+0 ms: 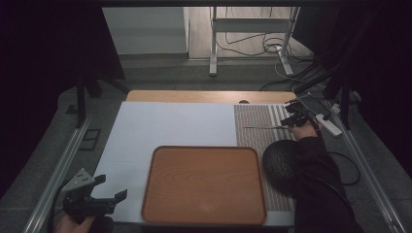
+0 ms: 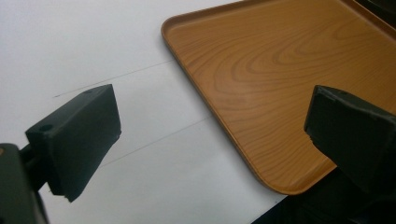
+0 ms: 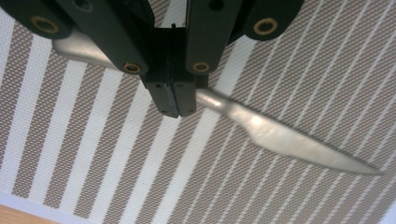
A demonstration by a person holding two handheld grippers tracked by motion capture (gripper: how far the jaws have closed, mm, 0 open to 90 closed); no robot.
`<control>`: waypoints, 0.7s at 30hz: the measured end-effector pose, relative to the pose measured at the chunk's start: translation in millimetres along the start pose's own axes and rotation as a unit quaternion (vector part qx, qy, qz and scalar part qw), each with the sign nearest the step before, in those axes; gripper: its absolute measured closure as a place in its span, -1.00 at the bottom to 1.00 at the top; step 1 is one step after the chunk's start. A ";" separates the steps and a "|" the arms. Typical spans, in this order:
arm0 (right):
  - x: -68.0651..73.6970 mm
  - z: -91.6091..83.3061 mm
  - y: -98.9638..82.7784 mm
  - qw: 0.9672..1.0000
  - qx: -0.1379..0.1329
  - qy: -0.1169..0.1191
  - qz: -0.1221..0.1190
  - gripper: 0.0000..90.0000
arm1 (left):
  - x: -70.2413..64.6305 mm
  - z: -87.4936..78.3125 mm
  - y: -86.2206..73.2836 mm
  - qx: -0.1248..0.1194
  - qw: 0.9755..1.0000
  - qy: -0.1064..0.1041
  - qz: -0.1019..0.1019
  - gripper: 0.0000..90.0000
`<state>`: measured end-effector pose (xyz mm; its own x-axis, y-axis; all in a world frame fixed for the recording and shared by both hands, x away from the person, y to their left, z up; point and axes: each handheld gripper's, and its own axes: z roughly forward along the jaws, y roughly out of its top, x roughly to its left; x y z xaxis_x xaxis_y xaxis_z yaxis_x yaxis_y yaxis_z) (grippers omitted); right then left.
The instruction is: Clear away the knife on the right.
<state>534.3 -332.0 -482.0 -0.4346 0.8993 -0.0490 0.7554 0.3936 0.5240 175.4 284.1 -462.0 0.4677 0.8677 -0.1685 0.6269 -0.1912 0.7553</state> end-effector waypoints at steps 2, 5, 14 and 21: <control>-3.8 5.4 1.4 1.000 0.005 -0.007 0.002 1.00 | 0.1 0.0 0.0 0.000 1.000 0.000 -0.001 -0.92; -8.0 13.6 3.1 1.000 0.011 -0.023 0.003 0.99 | 0.1 0.0 0.0 0.000 1.000 0.000 0.000 -0.92; -15.3 12.2 -1.0 0.999 0.043 -0.017 -0.010 1.00 | -0.2 -0.3 -0.2 0.000 1.000 0.000 0.000 -0.92; -14.9 -1.9 -15.6 0.996 0.082 0.020 -0.024 1.00 | -1.0 -0.2 0.0 0.001 1.000 0.000 0.003 -0.92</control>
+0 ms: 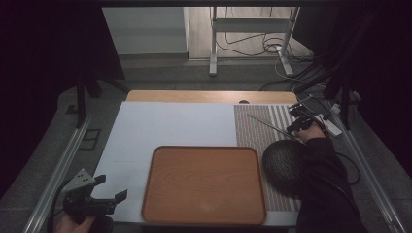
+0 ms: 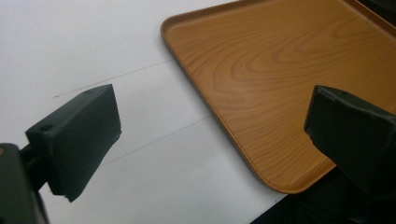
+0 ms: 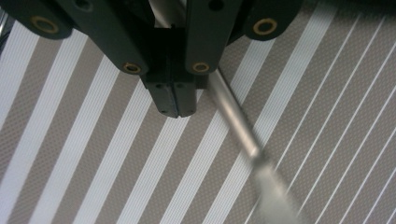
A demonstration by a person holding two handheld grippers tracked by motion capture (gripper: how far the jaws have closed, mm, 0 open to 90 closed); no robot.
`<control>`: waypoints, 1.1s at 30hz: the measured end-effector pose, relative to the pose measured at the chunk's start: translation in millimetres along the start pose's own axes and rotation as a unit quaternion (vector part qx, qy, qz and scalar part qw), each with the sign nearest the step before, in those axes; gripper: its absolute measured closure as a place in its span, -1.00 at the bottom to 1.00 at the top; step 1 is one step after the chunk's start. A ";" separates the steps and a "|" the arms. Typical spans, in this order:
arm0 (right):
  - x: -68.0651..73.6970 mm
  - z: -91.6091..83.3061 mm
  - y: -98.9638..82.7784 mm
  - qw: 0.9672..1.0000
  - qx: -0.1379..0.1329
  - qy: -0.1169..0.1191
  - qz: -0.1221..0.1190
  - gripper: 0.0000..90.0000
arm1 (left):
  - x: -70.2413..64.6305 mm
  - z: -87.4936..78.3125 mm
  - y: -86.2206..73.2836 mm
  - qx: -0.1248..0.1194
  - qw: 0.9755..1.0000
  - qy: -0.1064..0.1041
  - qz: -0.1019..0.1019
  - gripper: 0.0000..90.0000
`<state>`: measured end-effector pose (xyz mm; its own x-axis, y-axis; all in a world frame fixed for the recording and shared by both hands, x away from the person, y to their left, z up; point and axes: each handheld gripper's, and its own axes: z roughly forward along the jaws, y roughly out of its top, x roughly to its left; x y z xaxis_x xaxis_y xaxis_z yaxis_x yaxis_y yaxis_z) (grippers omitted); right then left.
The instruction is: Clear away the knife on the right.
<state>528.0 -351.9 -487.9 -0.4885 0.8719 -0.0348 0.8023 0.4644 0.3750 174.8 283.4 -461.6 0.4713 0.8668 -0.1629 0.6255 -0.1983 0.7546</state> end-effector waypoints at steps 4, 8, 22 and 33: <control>4.1 -3.3 -4.1 1.000 0.020 0.020 -0.010 1.00 | -0.2 0.2 0.2 0.001 1.000 0.000 0.001 -0.92; 11.5 -4.1 -2.5 0.998 0.043 0.020 -0.029 1.00 | 0.0 0.3 0.3 0.000 1.000 0.000 0.001 -0.92; 11.6 -19.5 11.0 1.000 -0.010 0.023 0.011 -0.17 | -0.2 0.4 0.3 0.001 1.000 0.000 0.002 -0.92; 30.0 -2.0 26.9 1.000 0.013 0.022 -0.005 -1.00 | 0.0 0.5 0.3 0.002 1.000 0.000 0.001 -0.91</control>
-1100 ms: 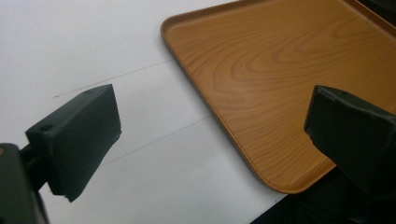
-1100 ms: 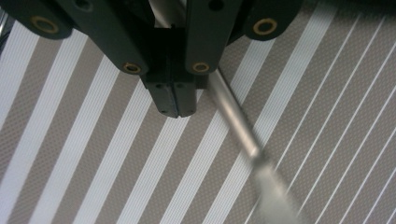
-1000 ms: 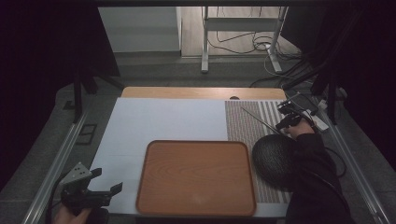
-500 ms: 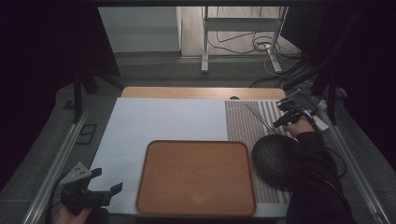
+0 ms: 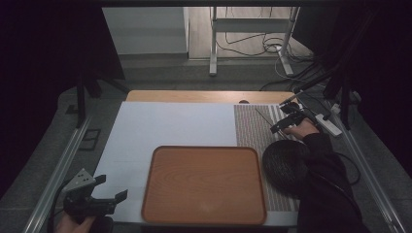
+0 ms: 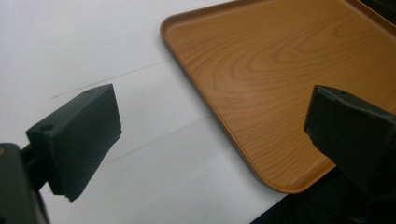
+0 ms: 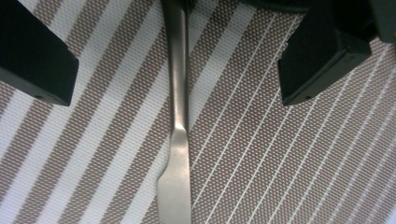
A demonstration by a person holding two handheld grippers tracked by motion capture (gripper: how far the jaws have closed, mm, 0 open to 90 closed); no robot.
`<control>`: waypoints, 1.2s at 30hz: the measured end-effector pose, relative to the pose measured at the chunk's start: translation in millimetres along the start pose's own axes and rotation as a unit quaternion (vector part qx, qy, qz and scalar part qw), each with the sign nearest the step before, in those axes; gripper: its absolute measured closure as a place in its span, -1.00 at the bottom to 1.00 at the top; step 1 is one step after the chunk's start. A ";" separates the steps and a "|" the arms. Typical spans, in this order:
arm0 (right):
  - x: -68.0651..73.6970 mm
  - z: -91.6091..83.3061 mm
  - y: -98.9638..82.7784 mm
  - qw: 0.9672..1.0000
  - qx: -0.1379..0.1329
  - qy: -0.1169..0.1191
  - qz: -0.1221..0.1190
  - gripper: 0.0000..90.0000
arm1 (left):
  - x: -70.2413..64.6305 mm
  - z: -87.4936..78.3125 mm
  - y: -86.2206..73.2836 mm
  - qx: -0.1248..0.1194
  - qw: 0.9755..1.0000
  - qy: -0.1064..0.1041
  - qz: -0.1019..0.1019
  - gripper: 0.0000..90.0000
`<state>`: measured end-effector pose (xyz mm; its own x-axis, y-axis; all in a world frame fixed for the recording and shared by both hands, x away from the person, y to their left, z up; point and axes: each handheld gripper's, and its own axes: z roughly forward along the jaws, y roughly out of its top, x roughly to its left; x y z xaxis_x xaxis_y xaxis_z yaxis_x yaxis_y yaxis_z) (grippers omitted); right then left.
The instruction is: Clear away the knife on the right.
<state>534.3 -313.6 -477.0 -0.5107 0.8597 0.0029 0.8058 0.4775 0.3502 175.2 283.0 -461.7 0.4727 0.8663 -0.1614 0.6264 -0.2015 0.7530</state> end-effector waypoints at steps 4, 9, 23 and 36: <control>4.9 11.6 3.0 0.999 0.020 -0.022 -0.015 -1.00 | 0.0 0.0 0.0 0.000 1.000 0.000 0.000 -0.91; 5.2 23.4 2.1 0.999 0.038 -0.029 -0.019 -0.88 | 0.3 0.0 0.0 0.000 1.000 -0.001 0.000 -0.91; -5.1 10.2 0.2 0.999 0.034 0.001 -0.014 0.77 | 0.1 0.1 -0.1 0.001 1.000 -0.001 0.000 -0.91; -12.5 5.1 -4.6 0.999 0.016 -0.008 -0.051 0.78 | -0.4 0.3 0.1 0.002 1.000 0.000 0.002 -0.91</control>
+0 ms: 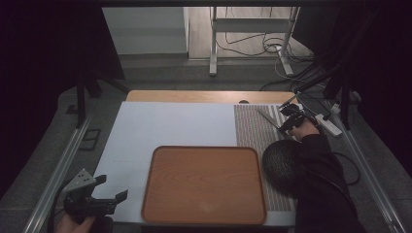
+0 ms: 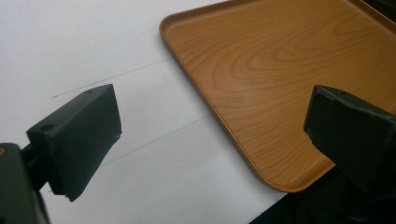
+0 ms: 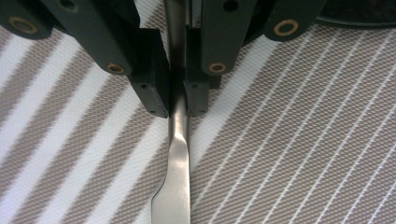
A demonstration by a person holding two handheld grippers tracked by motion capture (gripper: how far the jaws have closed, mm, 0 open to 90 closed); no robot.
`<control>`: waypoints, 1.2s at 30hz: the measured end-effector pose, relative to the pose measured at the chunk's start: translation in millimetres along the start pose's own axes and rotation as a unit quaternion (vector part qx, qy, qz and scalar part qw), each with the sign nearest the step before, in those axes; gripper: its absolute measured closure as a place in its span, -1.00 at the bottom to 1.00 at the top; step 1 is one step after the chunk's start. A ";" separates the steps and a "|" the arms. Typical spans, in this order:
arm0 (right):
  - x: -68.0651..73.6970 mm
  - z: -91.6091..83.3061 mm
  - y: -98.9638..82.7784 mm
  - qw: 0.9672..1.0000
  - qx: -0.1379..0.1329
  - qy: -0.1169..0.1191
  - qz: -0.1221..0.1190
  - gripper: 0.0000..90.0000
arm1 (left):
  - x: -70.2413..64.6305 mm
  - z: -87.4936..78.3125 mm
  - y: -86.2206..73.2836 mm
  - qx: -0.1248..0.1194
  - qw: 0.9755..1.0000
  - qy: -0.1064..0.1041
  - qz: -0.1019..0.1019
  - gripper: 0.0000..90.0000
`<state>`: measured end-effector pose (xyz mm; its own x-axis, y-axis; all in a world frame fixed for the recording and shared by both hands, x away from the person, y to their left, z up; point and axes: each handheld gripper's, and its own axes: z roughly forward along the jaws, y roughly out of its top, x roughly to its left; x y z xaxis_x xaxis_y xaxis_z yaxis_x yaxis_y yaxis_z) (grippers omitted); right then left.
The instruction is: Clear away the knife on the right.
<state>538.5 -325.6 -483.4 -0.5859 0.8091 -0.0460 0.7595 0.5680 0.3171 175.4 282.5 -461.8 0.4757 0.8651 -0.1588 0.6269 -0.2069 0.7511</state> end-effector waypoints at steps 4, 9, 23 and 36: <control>-8.3 -6.5 -4.7 1.000 -0.012 -0.006 0.013 0.78 | -0.1 0.2 0.1 0.001 1.000 0.000 0.000 -0.91; -17.7 -15.1 -9.7 0.999 -0.028 0.000 0.033 0.78 | -0.2 0.3 0.2 0.001 1.000 0.000 0.001 -0.91; -23.0 -39.6 -11.3 0.997 -0.062 0.009 0.044 0.78 | -0.3 0.3 0.2 0.001 1.000 0.001 0.001 -0.91; 6.5 -63.4 -13.8 0.996 -0.080 0.043 0.013 0.78 | -0.2 0.3 0.3 0.001 1.000 0.002 -0.002 -0.91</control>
<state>506.3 -337.8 -428.0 -0.5935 0.8037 0.0426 0.7242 0.5103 0.4638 175.7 282.2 -461.7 0.4710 0.8676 -0.1594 0.6300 -0.2044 0.7492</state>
